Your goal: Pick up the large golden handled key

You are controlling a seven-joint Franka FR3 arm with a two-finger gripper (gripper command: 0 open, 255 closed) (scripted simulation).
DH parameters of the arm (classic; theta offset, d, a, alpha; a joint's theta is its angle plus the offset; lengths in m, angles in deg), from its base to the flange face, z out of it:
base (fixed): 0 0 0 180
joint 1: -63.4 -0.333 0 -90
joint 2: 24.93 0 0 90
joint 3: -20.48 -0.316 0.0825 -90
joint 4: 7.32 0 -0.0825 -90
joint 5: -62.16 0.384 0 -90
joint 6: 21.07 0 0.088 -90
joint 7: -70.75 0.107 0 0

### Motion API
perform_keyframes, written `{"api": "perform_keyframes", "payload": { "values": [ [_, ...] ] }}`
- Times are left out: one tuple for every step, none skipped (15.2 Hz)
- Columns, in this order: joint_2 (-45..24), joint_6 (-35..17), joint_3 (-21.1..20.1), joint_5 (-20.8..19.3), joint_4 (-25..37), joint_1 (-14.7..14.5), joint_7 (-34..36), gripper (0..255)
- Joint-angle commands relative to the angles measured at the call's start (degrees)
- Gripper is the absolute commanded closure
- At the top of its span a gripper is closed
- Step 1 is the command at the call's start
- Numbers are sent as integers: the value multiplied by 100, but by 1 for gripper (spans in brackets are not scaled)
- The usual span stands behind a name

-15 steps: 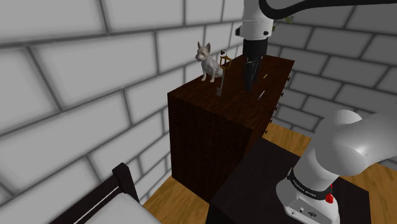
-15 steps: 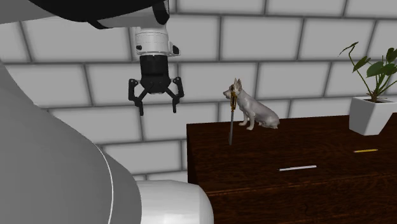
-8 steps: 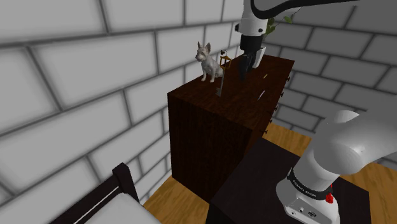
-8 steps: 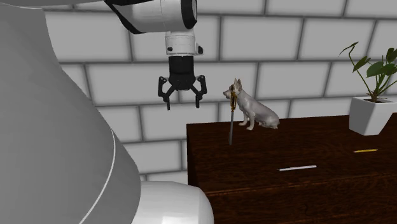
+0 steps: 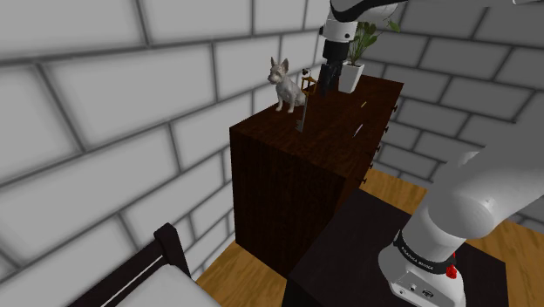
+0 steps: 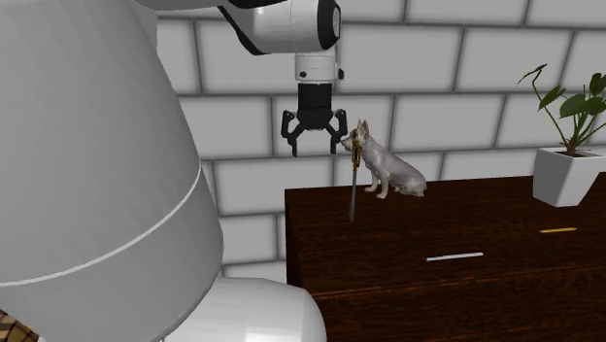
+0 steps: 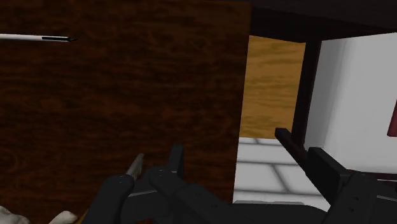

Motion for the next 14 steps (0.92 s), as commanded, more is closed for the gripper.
{"api": "perform_keyframes", "payload": {
  "values": [
    [-311, -152, 175, 71, 270, 51, -219, 0],
    [-478, -204, 253, 124, 434, 71, -323, 0],
    [-647, -250, 330, 186, 604, 93, -429, 0],
    [-819, -289, 405, 256, 782, 116, -536, 0],
    [-995, -323, 478, 334, 966, 141, -645, 0],
    [-1174, -349, 551, 419, 1157, 168, -755, 0],
    [-1357, -368, 619, 512, 1356, 198, -866, 0],
    [-1544, -379, 683, 613, 1564, 235, -978, 0],
    [-1735, -383, 742, 721, 1780, 278, -1090, 0],
    [-1930, -378, 799, 836, 2005, 324, -1201, 0],
    [-2129, -365, 851, 957, 2240, 377, -1312, 0],
    [-2333, -342, 898, 1083, 2486, 438, -1420, 0],
    [-2500, -317, 930, 1187, 2690, 493, -1504, 0],
    [-2495, -395, 923, 1187, 2608, 496, -1510, 0]
  ]
}}
